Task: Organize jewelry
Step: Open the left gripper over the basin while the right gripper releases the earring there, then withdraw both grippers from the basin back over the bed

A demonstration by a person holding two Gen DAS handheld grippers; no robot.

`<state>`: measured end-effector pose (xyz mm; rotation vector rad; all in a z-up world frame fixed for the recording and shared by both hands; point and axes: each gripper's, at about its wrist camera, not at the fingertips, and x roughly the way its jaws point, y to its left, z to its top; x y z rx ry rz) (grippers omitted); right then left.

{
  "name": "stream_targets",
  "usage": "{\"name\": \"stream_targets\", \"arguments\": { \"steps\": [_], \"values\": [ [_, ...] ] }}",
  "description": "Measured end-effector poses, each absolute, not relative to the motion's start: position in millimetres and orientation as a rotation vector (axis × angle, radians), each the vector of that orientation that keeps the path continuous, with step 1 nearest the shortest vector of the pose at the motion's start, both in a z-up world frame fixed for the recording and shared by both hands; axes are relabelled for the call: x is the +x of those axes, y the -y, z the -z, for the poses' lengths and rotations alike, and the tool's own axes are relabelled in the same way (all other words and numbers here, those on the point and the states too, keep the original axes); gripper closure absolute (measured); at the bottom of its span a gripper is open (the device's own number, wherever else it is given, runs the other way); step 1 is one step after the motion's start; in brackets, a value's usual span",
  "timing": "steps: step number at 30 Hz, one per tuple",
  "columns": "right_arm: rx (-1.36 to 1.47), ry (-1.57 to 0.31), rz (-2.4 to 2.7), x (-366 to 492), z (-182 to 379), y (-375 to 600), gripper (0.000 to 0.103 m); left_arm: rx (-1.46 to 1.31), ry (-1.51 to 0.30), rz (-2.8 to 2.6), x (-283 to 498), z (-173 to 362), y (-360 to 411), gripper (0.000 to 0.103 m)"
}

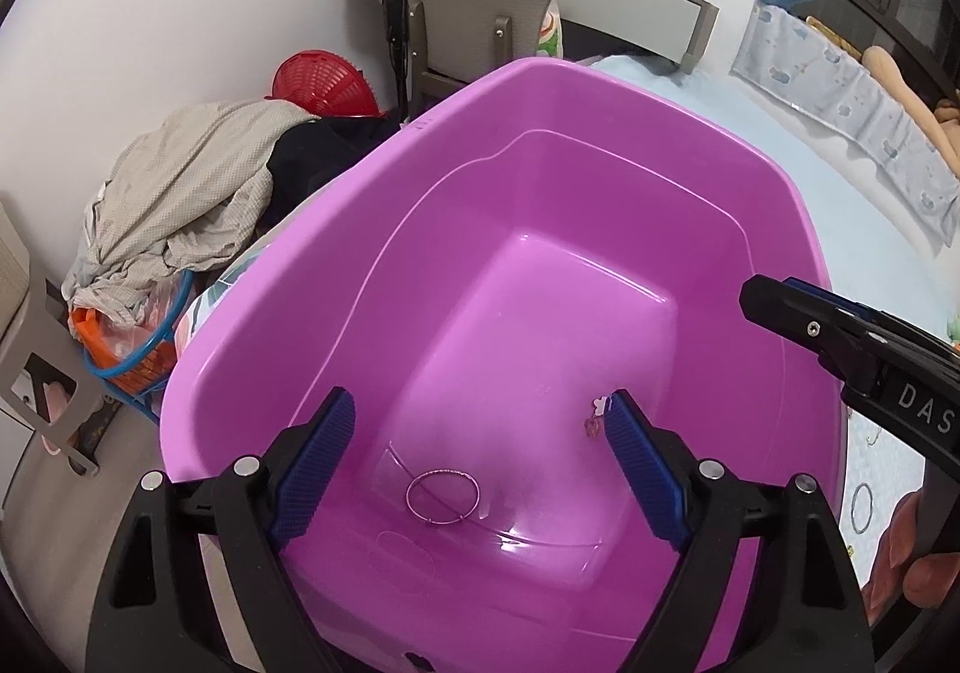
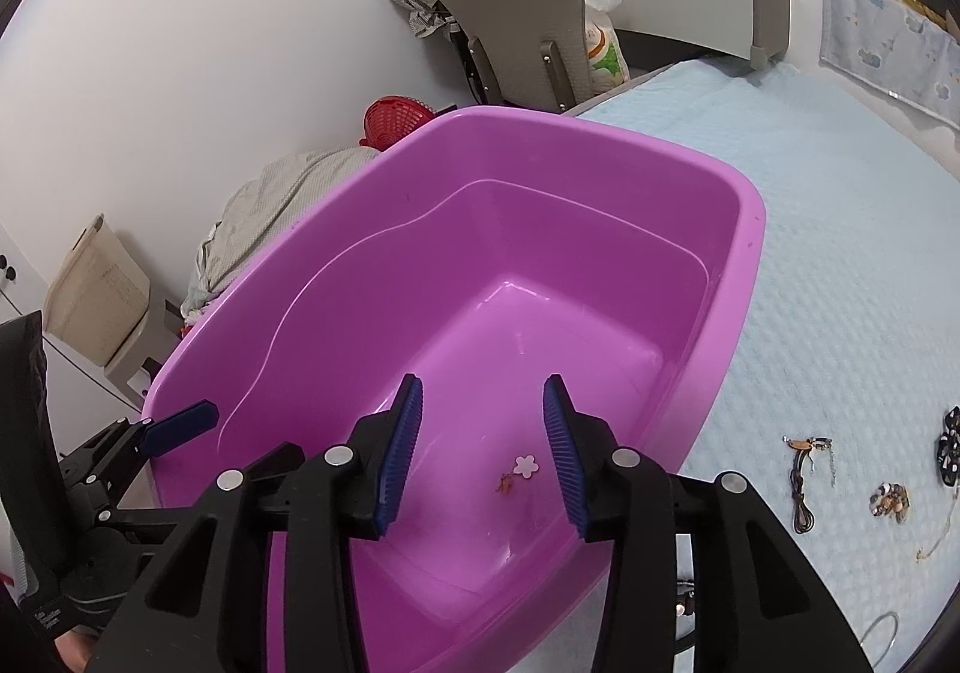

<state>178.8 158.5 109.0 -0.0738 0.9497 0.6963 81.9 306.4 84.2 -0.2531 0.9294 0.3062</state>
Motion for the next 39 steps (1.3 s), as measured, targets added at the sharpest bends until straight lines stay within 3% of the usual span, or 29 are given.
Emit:
{"name": "stream_targets", "arguments": {
  "steps": [24,39],
  "values": [
    [-0.030,-0.881,-0.677,142.3,-131.3,-114.3,0.057,-0.204,-0.870,-0.333,52.3,-109.0,-279.1,0.020],
    [0.107,-0.860,-0.563,79.6,-119.0,-7.2,0.048,-0.132,-0.828,-0.244,15.8,-122.9,-210.0,0.020]
  ]
}}
